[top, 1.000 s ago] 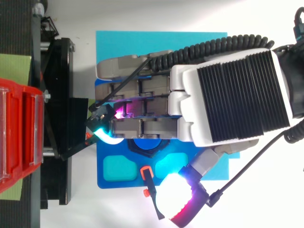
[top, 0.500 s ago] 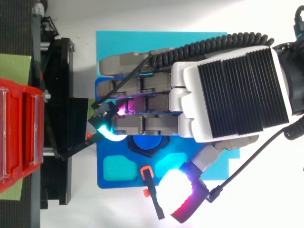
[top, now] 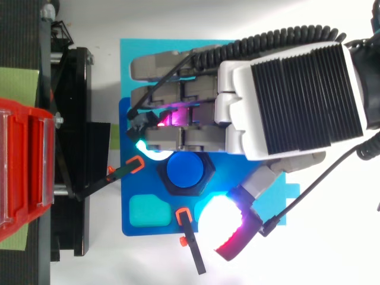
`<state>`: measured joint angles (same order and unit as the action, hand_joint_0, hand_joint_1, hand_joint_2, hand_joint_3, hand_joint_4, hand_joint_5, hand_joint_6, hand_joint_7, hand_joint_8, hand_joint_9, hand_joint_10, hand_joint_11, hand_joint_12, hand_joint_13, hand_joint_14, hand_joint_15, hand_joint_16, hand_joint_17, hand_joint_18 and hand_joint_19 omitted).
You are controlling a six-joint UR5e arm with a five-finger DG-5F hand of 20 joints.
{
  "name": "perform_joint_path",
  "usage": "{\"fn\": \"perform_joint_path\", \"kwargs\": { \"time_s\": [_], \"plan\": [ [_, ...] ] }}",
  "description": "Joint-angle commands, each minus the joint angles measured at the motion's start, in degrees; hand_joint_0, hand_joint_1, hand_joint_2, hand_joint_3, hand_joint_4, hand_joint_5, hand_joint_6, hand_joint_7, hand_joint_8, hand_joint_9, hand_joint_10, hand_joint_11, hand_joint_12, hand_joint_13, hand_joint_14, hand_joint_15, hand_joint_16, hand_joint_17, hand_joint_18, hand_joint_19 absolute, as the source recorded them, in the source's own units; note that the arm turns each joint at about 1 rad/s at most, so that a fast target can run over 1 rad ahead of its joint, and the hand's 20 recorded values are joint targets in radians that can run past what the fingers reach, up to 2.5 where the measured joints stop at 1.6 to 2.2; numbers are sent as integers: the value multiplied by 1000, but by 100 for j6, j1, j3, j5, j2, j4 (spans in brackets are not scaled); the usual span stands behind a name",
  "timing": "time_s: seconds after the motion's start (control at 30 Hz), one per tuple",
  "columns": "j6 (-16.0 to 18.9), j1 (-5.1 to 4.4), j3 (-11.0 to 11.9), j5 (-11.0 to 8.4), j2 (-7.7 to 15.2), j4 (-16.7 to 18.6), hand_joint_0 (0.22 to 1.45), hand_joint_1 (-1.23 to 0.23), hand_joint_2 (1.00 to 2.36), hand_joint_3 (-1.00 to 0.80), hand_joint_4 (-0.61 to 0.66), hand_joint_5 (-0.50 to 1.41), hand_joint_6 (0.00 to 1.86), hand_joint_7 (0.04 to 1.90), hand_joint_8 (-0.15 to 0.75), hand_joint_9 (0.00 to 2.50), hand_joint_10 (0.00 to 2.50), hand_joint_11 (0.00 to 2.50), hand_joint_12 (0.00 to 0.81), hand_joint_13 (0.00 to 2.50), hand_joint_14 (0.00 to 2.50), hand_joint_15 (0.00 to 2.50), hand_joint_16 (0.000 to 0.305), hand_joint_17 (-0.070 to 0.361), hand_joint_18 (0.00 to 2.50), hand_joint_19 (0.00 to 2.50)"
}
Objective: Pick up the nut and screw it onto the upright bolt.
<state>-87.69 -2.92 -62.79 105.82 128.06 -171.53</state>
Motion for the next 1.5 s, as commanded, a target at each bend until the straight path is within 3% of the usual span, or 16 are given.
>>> {"fn": "perform_joint_path", "kwargs": {
  "time_s": [0.0,0.1,0.23,0.43,0.57,0.67,0.83,0.97,1.17,1.3,1.4,1.47],
  "plan": [
    [-38,55,3,35,0,6,511,-41,1000,-500,179,38,520,1396,280,939,0,0,270,607,0,0,27,62,275,0],
    [-47,90,-5,88,0,6,512,-55,1000,-500,133,24,636,1223,277,1019,0,0,249,660,0,0,25,56,325,0],
    [-47,107,-5,123,0,-12,511,-63,1000,-500,112,22,688,1126,278,1075,0,0,231,724,0,0,22,50,393,0],
    [-47,160,3,202,0,24,510,-68,1000,-500,101,30,703,1083,276,1167,0,0,213,794,0,0,19,44,463,0],
    [-38,178,3,246,0,85,506,-64,1000,-500,145,30,630,1200,284,1155,0,0,229,755,0,0,21,47,440,0],
    [-29,186,30,281,0,111,502,-55,1000,-500,184,33,503,1427,284,1124,0,0,243,716,0,0,23,53,390,0],
    [-29,222,311,387,0,-47,494,-47,1000,-500,189,-13,505,1249,285,1048,0,0,259,680,0,0,25,57,344,0],
    [-38,230,452,387,0,-161,487,-40,1000,-500,262,-53,504,984,282,992,0,0,274,645,0,0,28,62,312,0],
    [-38,151,408,343,0,24,478,-26,1000,-500,232,-84,503,755,265,898,0,0,295,589,0,0,31,69,246,0],
    [-29,63,250,220,0,173,474,-14,1000,-500,229,-90,502,717,257,851,0,0,299,540,0,0,32,72,209,0],
    [32,-60,30,44,0,419,473,-8,1000,-500,227,-93,502,705,253,823,0,0,301,514,0,0,33,73,186,0],
    [68,-77,-14,35,0,498,471,-4,1000,-500,227,-94,502,702,254,817,0,0,301,501,0,0,33,75,173,0]
  ]
}}
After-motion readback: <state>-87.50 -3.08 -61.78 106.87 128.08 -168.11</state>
